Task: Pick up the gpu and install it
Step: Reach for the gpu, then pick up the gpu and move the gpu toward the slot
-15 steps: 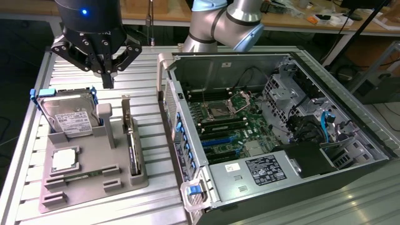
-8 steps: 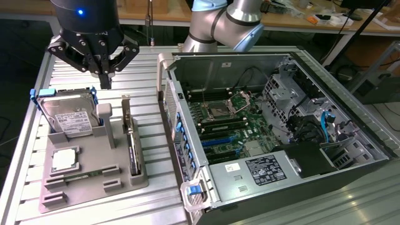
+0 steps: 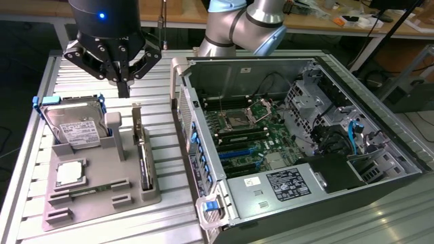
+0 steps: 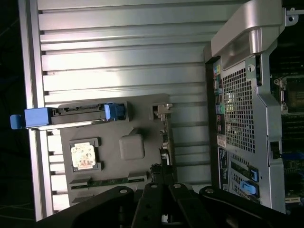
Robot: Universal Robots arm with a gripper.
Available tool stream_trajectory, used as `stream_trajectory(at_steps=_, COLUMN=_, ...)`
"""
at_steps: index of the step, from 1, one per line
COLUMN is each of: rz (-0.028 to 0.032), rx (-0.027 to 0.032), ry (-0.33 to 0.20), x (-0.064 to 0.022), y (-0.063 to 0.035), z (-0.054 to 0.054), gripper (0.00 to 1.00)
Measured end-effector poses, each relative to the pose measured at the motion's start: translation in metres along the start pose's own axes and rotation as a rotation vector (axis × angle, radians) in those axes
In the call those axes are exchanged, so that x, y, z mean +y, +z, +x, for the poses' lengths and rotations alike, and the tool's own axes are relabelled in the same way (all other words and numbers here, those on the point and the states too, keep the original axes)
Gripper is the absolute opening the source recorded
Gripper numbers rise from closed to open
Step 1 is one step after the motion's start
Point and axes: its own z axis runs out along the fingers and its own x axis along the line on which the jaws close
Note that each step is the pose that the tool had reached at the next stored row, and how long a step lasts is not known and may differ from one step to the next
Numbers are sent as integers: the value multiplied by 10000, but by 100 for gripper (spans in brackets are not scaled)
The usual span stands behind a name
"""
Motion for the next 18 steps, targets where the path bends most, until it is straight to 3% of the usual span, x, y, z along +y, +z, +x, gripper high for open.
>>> stream_trajectory(at_steps=15, rz=0, rx=0, ry=1, x=0, y=0, z=0, gripper=11)
stream_trajectory(at_steps=18, rz=0, rx=1, ry=1, x=0, y=0, z=0, gripper=29)
